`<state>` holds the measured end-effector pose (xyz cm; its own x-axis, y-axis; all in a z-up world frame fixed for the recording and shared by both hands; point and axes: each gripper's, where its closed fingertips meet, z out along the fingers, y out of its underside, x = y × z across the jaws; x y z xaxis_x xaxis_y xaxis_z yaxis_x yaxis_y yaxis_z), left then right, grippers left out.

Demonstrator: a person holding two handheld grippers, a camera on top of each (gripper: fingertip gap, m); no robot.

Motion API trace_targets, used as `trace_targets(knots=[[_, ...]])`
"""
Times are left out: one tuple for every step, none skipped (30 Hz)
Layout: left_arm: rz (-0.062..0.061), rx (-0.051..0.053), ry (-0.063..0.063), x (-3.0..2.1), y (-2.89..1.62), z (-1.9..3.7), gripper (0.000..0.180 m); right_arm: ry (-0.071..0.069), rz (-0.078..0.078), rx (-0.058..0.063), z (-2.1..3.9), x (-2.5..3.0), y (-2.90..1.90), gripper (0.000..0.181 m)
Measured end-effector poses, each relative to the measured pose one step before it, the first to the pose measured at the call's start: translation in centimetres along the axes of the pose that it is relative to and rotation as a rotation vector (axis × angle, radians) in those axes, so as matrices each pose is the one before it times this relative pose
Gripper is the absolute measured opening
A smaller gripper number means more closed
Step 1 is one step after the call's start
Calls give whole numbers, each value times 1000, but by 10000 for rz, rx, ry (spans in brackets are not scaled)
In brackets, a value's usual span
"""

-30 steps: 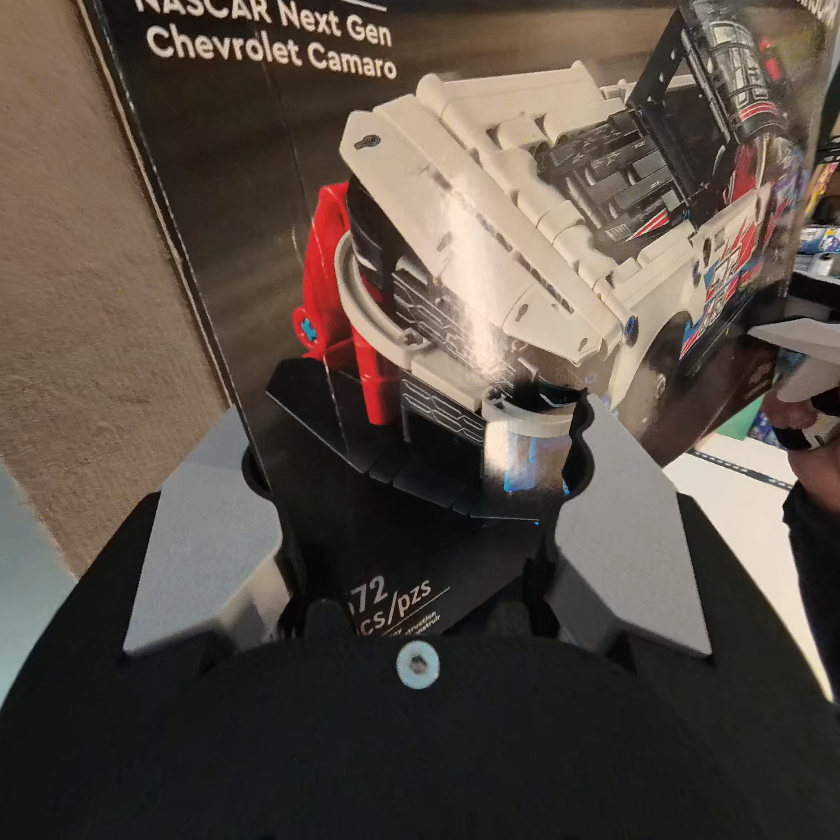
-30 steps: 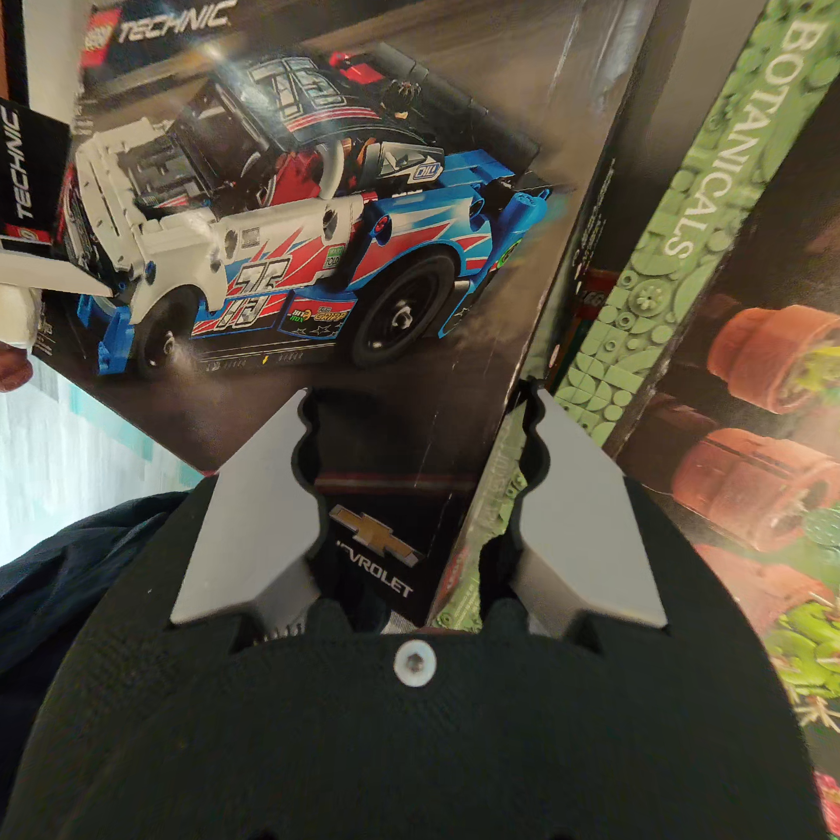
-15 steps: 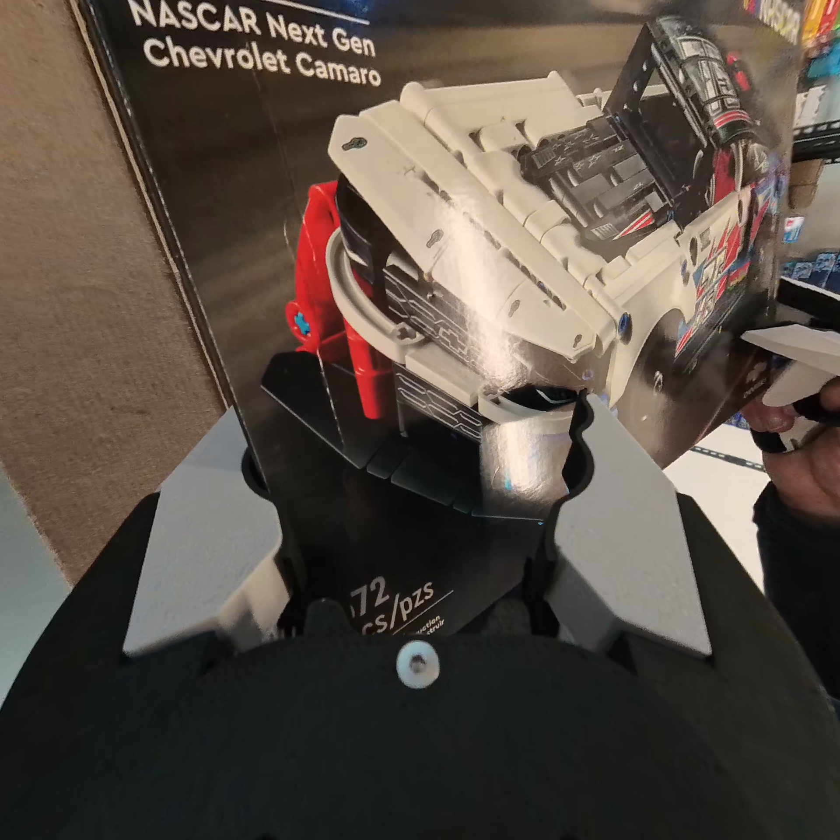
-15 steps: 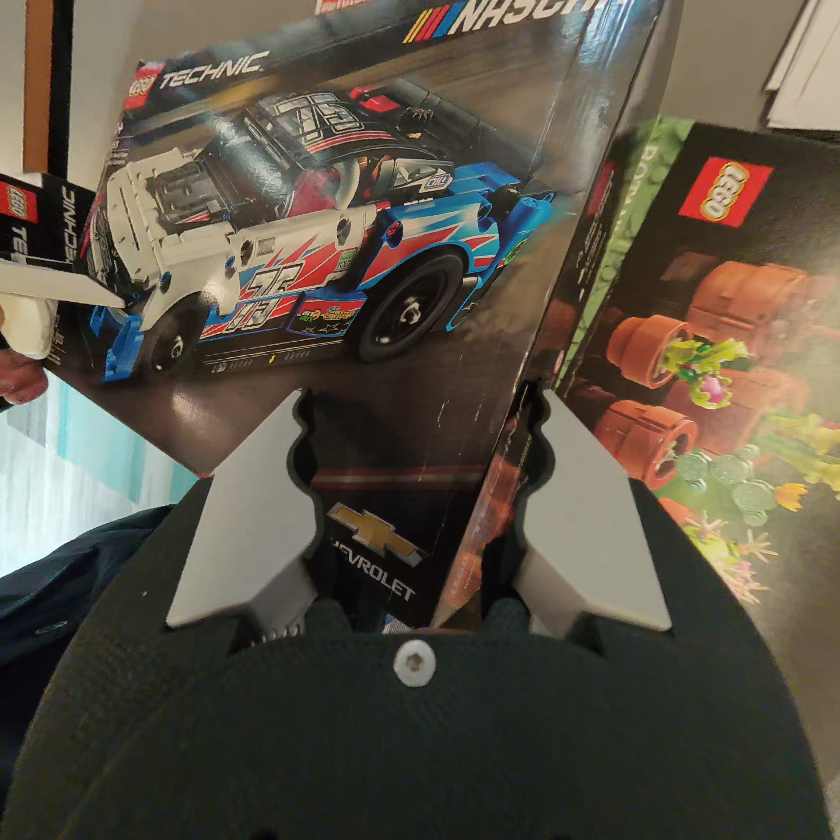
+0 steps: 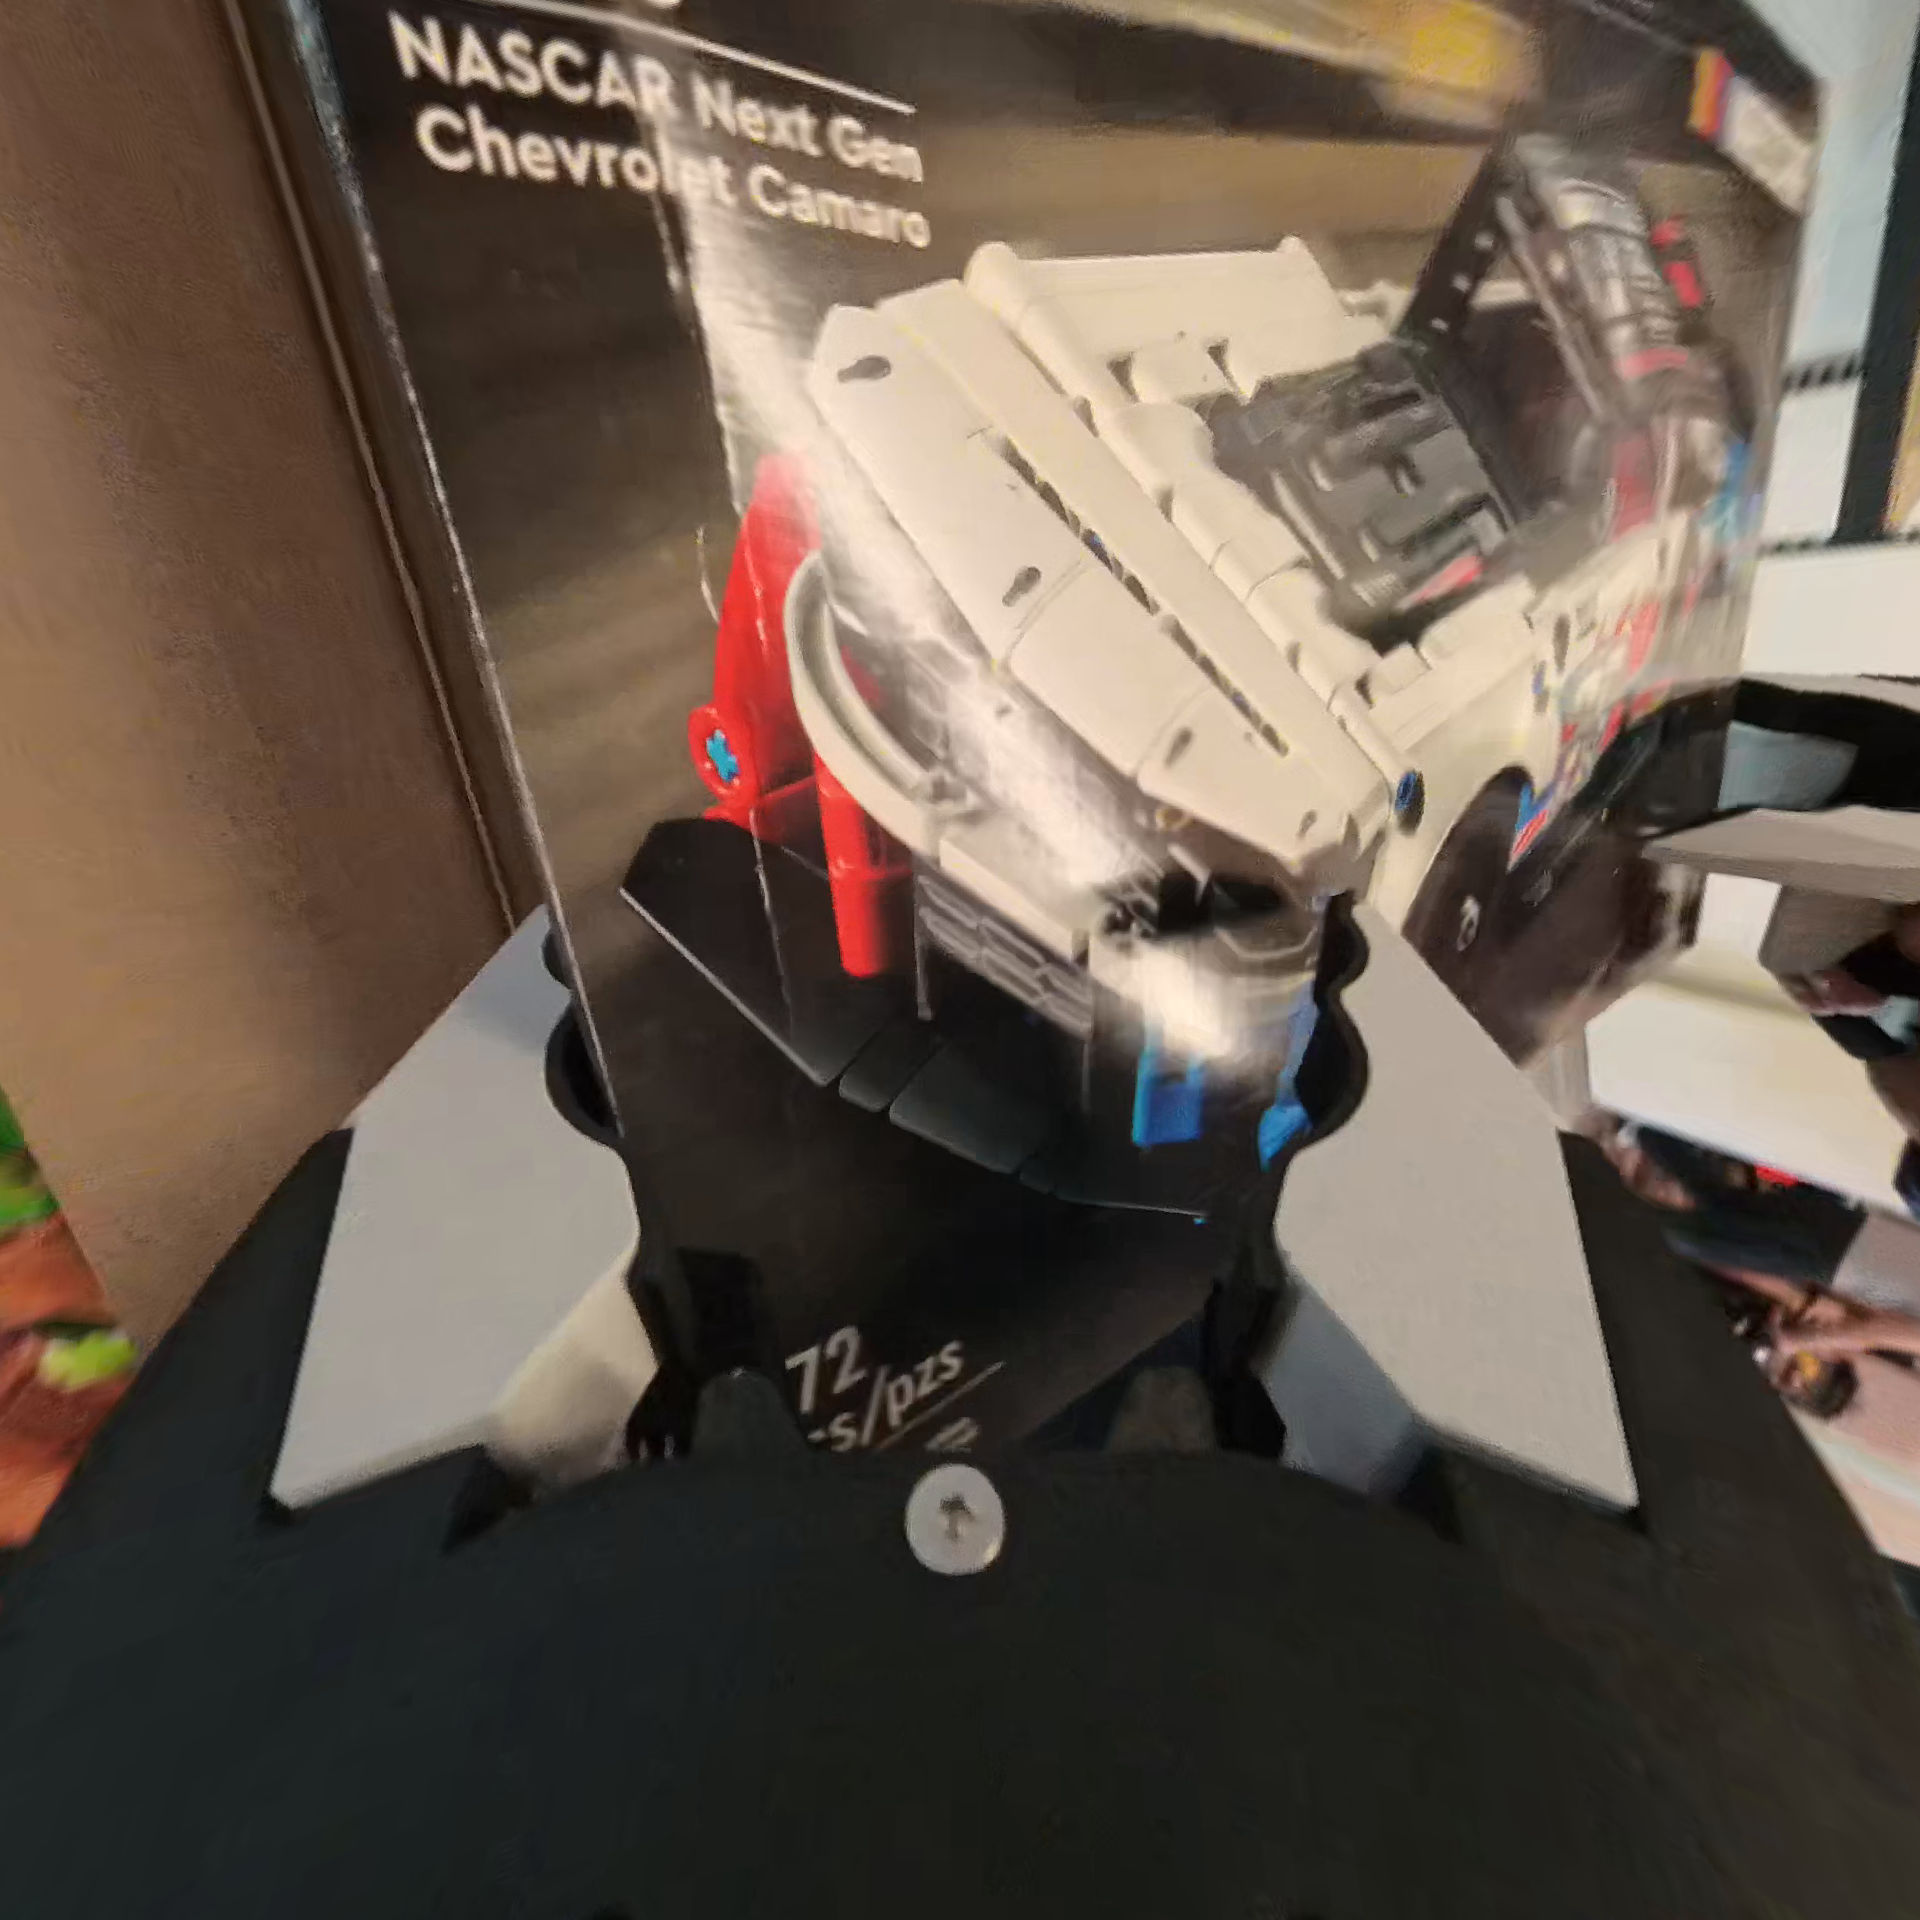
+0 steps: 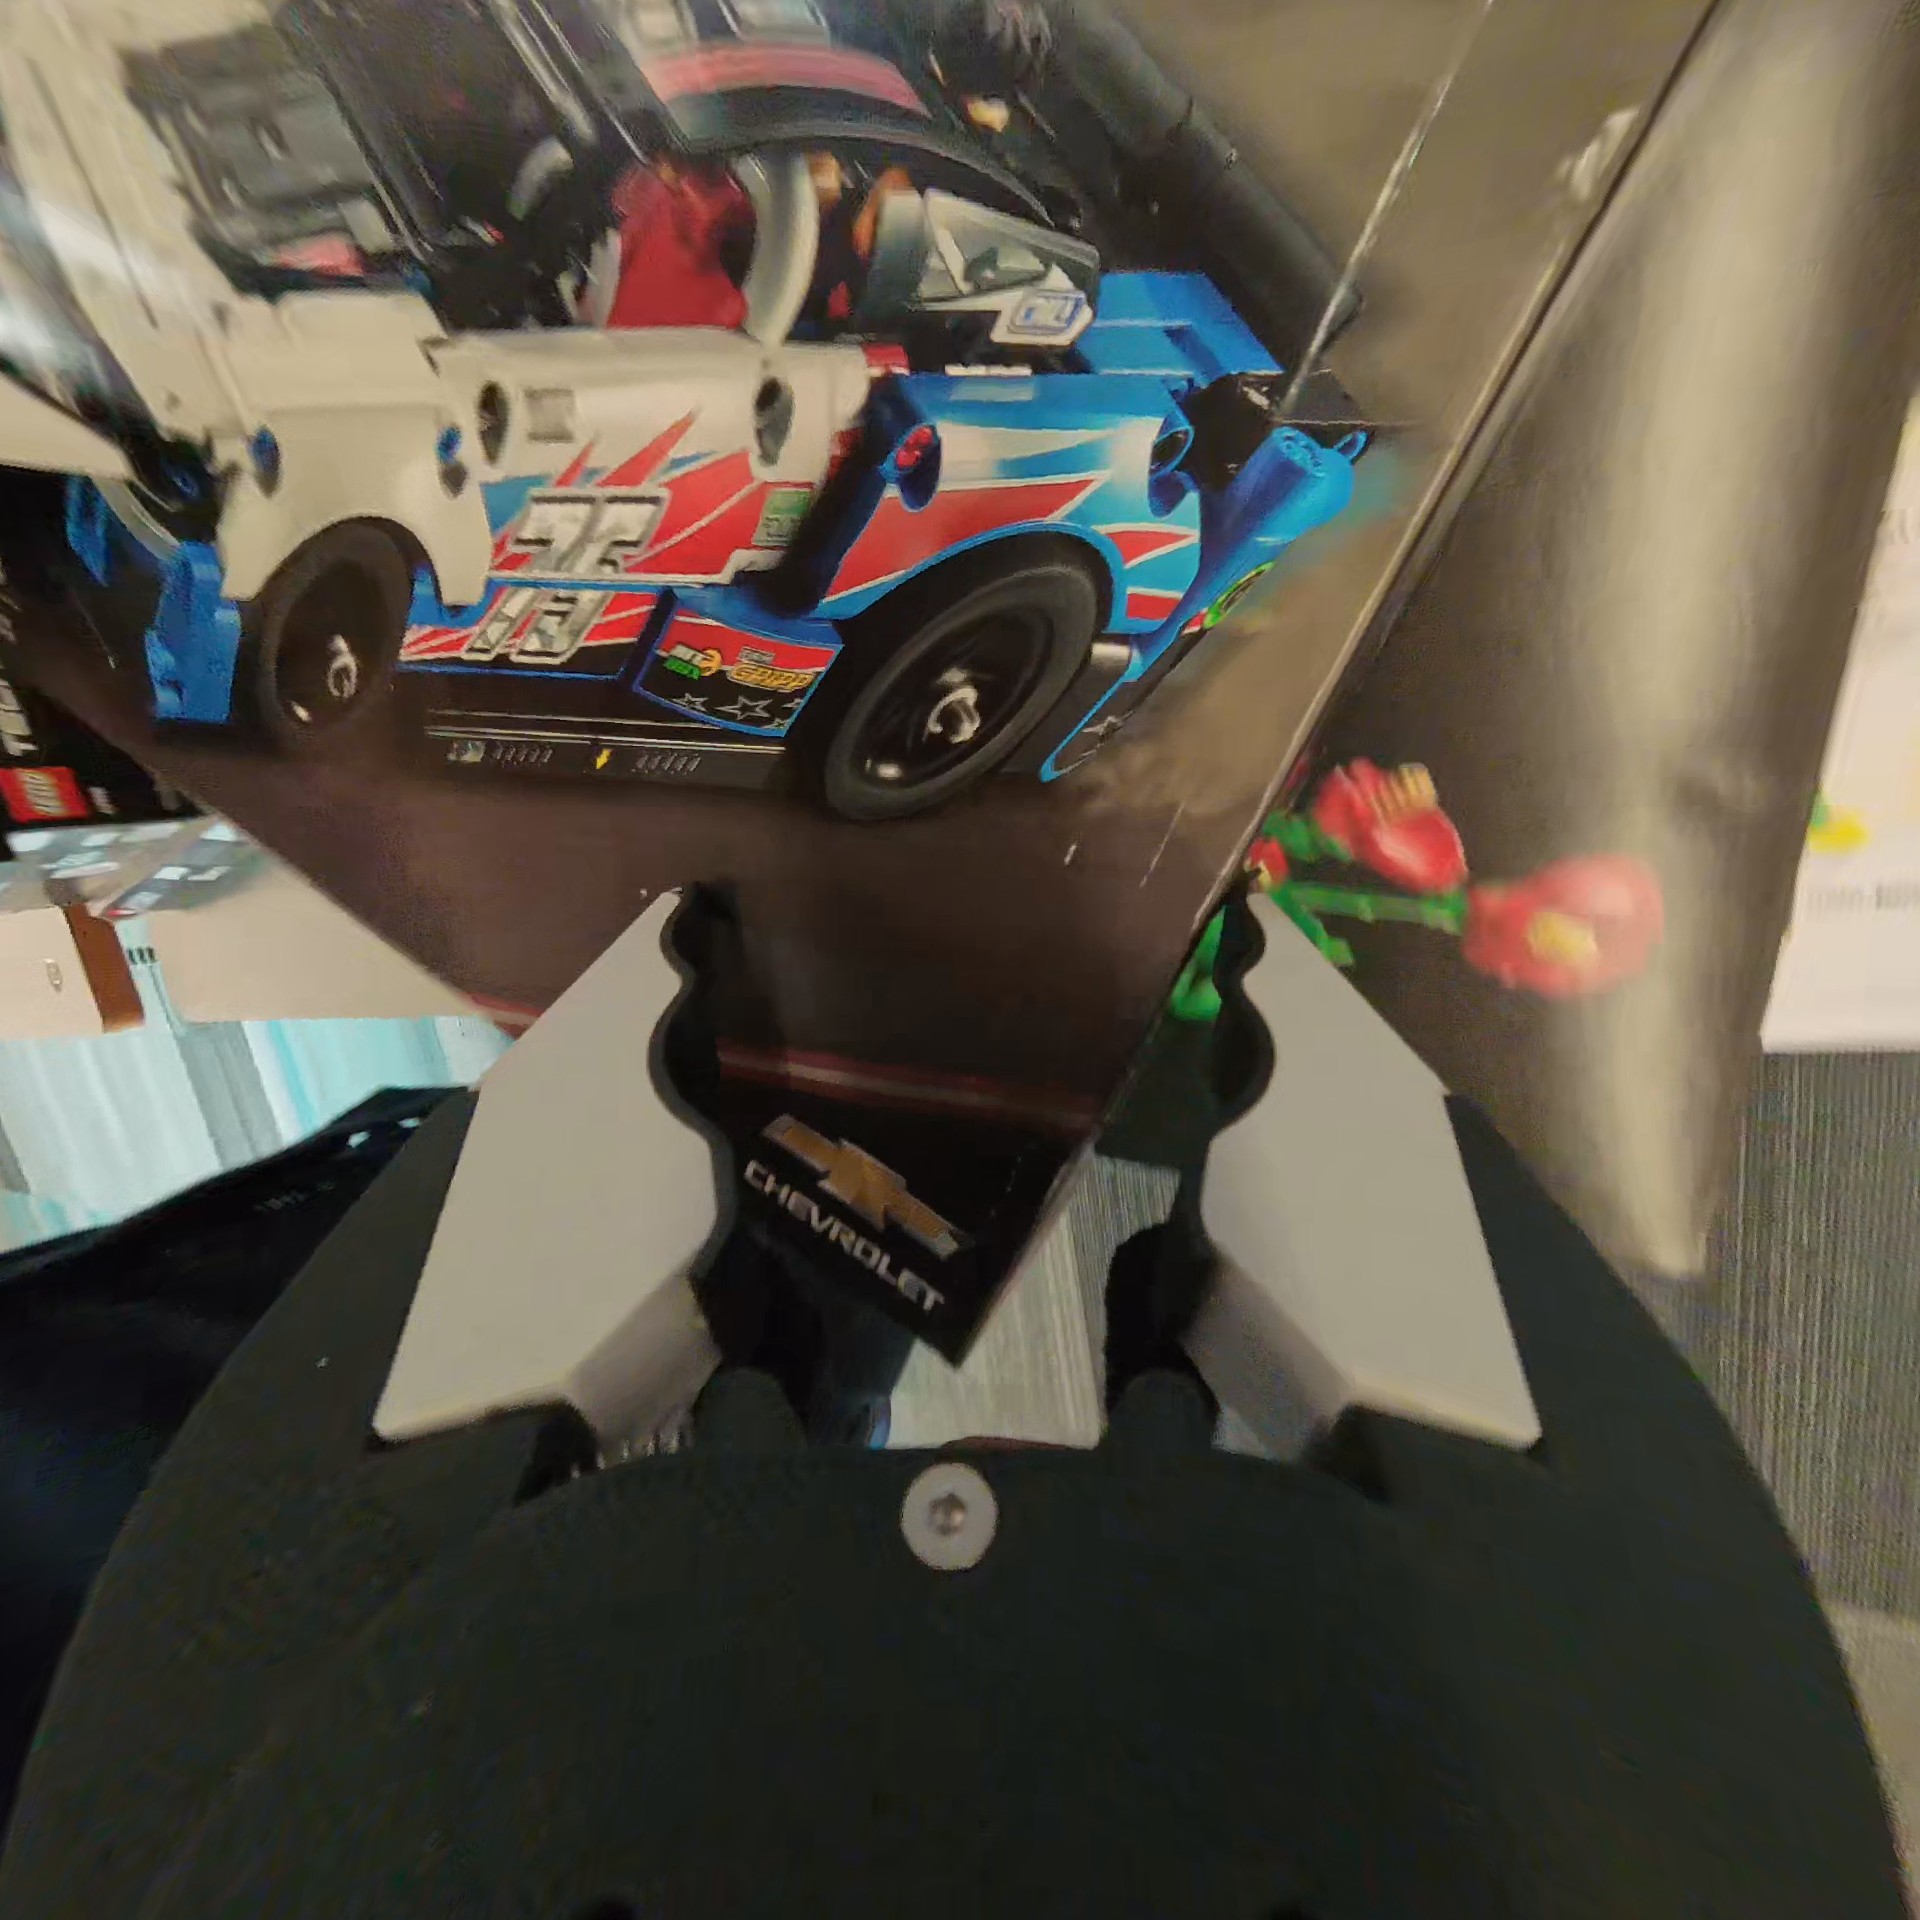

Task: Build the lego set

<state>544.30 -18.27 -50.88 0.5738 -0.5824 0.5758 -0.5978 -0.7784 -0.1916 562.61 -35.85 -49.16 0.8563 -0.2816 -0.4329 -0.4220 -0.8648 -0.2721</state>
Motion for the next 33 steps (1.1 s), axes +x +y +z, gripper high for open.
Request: trace_targets(knots=[[251,-186,-21,539,-365,1439,136,107,211,-222,-56,894,1534,98],[347,-53,-135,455,-634,1160,135,74,192,-116,-102,690,1340,99],[430,37,-190,462,-966,780,132,5,241,143,-355,449,849,100],[317,-20,20,683,-1116,570,132,-108,266,70,-409,257,784,101],[263,-43,70,614,-1226,403,130,-90,205,-62,-296,285,890,99],[388,-77,-12,538,-1243,383,128,-100,230,-53,-233,219,833,96],[539,-70,-90,509,-1289,424,128,-113,252,11,-228,67,666,95],[583,-102,-64,542,-1250,473,128,-104,224,-4,-150,-9,615,94],[536,-180,-6,482,-1176,565,129,-31,147,-30,-46,39,624,93],[449,-258,6,334,-1076,637,129,-13,87,-34,-61,4,543,92],[436,-162,-36,211,-1213,588,129,-69,73,-30,-95,-125,441,92],[532,-7,-181,38,-1411,449,127,-131,92,-58,-120,-261,436,90],[481,-97,-191,23,-1260,492,125,-199,108,-136,-59,-403,562,88],[424,-118,-143,79,-1139,556,127,-301,62,-223,82,-599,711,85],[432,-28,-143,61,-1130,484,128,-364,-72,-278,258,-754,808,84],[316,128,-12,198,-1135,346,125,-420,-198,-308,406,-905,817,80],[-38,265,190,450,-1127,220,125,-544,-155,-298,495,-1107,716,76],[-201,250,176,425,-909,50,128,-758,-22,-464,483,-1313,849,66],[-162,137,182,406,-469,-122,128,-869,59,-476,229,-1277,657,55],[-237,197,175,312,-224,-333,126,-546,30,-74,-223,-740,120,55],[-326,336,195,272,-91,-539,125,-436,-155,190,-610,-576,-244,52],[-263,387,106,123,136,-723,124,-497,-108,165,-829,-605,-232,45],[-143,356,-24,-62,426,-846,122,-392,76,187,-957,-395,-287,43],[-149,295,-127,-184,695,-939,121,-197,111,285,-1040,-77,-422,47],[-257,267,-252,-320,847,-1066,119,-88,127,216,-1008,189,-287,49],[-275,339,-179,-205,845,-1079,119,34,193,41,-843,476,-126,50],[-241,251,89,148,914,-1172,108,152,104,97,-726,657,-230,51],[-236,284,-12,-120,835,-1137,103,179,69,168,-587,721,-350,51],[-210,331,-259,-613,753,-1152,104,53,133,79,-402,545,-267,51],[-253,324,-171,-640,732,-1108,102,92,165,-68,-334,565,-113,51],[-429,181,-94,-625,916,-921,101,329,80,5,-418,799,-281,55],[-612,7,97,-383,1137,-589,100,426,30,144,-479,871,-513,57],[-624,-195,161,-214,1407,-234,101,225,75,97,-413,581,-486,55]])
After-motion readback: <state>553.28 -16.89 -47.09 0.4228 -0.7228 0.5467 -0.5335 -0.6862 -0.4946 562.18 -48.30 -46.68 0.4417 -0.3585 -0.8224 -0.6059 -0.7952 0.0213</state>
